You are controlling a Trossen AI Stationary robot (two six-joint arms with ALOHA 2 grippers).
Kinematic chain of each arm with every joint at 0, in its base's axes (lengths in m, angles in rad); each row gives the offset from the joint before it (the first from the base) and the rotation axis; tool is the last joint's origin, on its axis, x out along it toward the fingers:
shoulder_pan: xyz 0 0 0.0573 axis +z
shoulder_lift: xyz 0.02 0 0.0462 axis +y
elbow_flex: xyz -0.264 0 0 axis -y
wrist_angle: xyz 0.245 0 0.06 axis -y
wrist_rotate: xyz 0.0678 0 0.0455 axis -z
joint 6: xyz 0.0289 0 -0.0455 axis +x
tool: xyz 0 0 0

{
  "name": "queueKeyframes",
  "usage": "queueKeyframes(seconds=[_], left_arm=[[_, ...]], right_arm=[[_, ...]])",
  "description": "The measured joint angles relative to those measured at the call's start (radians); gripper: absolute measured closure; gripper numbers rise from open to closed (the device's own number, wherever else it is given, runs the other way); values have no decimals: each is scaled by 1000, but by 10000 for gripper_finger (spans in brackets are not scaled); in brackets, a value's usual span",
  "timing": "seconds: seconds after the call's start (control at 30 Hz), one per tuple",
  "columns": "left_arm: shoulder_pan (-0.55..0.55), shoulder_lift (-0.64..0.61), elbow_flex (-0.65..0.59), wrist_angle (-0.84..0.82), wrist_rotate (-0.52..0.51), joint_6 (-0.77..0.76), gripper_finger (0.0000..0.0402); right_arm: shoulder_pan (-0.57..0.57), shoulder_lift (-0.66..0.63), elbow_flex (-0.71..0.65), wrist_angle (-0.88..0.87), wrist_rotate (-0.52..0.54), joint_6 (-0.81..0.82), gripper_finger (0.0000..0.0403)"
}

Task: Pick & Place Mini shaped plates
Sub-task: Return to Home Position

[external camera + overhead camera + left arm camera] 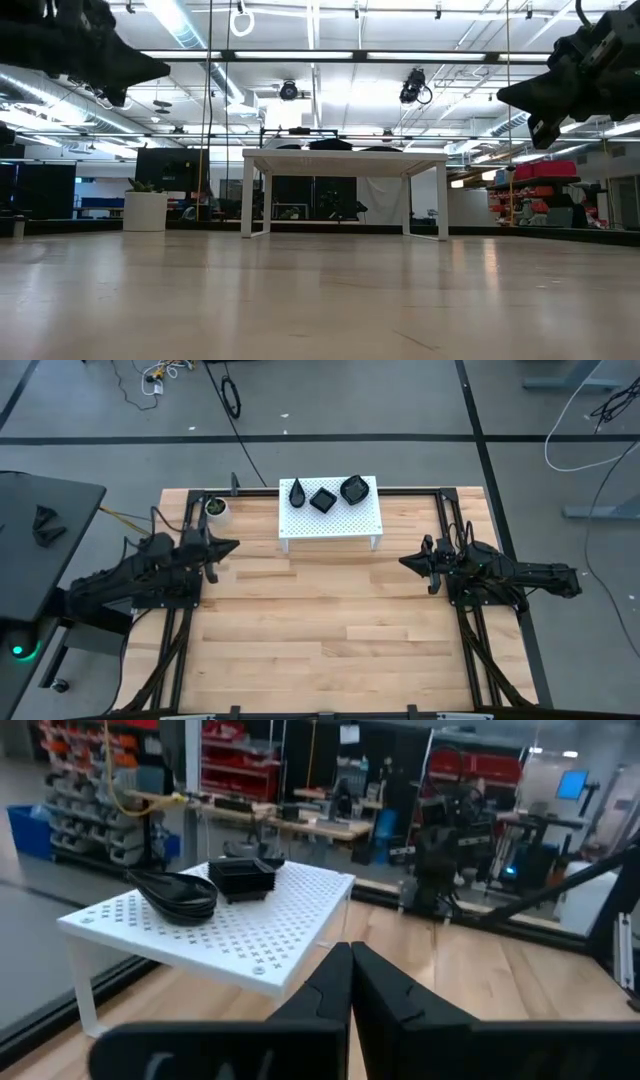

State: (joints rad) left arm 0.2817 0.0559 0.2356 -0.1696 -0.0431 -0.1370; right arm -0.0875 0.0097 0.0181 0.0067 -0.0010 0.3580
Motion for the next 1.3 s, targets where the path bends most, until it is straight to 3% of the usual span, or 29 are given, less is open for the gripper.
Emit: queueKeyframes(seconds=[0.07, 0.43, 0.6, 0.7, 0.93, 1.07, 1.3], left_arm=[[0, -53, -30, 0, 1, 5, 393], [-6, -54, -89, 137, 191, 4, 382], [-32, -40, -213, 316, 122, -81, 380], [-34, -22, -220, 196, 111, -146, 383], [-32, 3, -222, 212, 50, -354, 379], [-33, 6, -223, 211, 99, -317, 379], [-126, -54, -225, 198, 112, 25, 379]], right_arm=[[0, 0, 0, 0, 0, 0, 392], [0, 0, 0, 0, 0, 0, 392], [0, 0, 0, 1, 0, 0, 392], [0, 1, 0, 1, 1, 0, 392], [0, 1, 0, 1, 1, 0, 392], [0, 1, 0, 1, 1, 0, 392], [0, 1, 0, 1, 1, 0, 392]])
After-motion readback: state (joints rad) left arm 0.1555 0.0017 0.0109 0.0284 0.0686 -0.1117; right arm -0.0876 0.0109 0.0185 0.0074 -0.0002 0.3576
